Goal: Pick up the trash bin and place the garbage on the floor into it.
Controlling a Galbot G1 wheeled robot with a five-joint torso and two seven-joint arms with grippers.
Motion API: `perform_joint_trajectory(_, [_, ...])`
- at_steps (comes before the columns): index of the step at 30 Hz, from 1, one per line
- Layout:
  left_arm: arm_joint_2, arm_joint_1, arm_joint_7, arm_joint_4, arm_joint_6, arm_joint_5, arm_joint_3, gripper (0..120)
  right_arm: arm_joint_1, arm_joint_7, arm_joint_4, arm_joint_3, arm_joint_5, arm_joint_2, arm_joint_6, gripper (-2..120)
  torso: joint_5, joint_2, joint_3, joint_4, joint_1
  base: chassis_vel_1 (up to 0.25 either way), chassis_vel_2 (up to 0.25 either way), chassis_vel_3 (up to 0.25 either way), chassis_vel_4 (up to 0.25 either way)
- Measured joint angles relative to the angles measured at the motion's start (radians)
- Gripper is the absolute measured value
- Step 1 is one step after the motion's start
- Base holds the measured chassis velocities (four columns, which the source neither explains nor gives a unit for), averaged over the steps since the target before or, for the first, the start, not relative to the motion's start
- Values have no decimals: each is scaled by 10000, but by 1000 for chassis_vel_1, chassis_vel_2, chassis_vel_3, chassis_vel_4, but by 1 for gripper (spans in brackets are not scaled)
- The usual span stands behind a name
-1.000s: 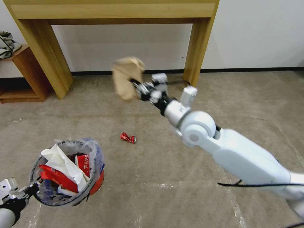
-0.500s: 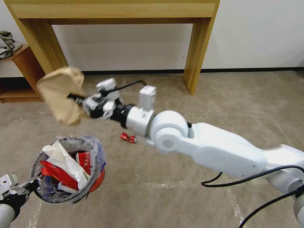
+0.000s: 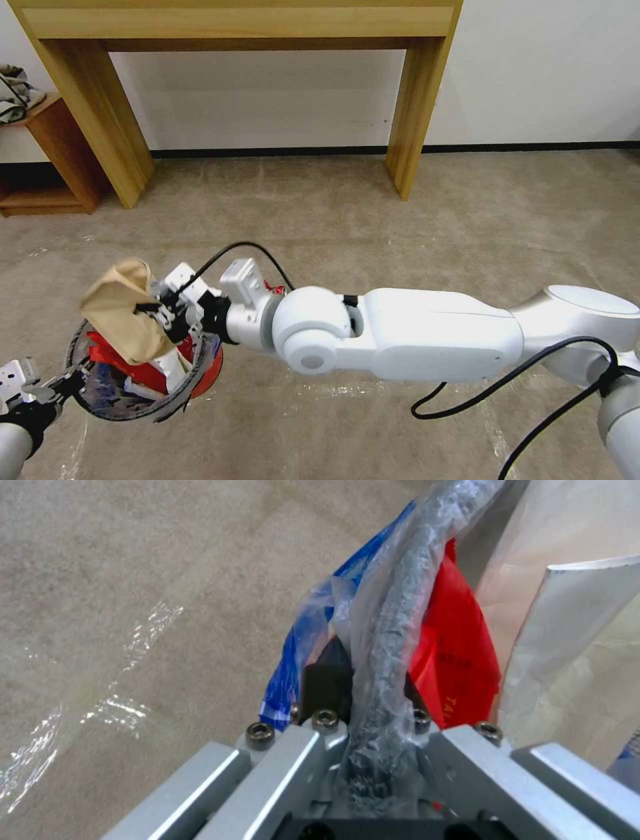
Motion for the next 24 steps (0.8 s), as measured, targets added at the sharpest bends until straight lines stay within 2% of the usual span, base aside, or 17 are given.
perform_joint_trajectory(9, [-42, -43, 4, -103, -1, -34, 4, 1, 436, 262, -833, -895, -175, 737, -371, 0, 0, -1, 0, 0, 0, 0, 0, 0, 0])
perform_joint_trajectory(24, [-140, -201, 65, -55, -1, -38, 113, 1, 396, 374, -1952, -1336, -581, 1515, -439, 0, 1, 0, 0, 0, 0, 0, 0, 0, 0])
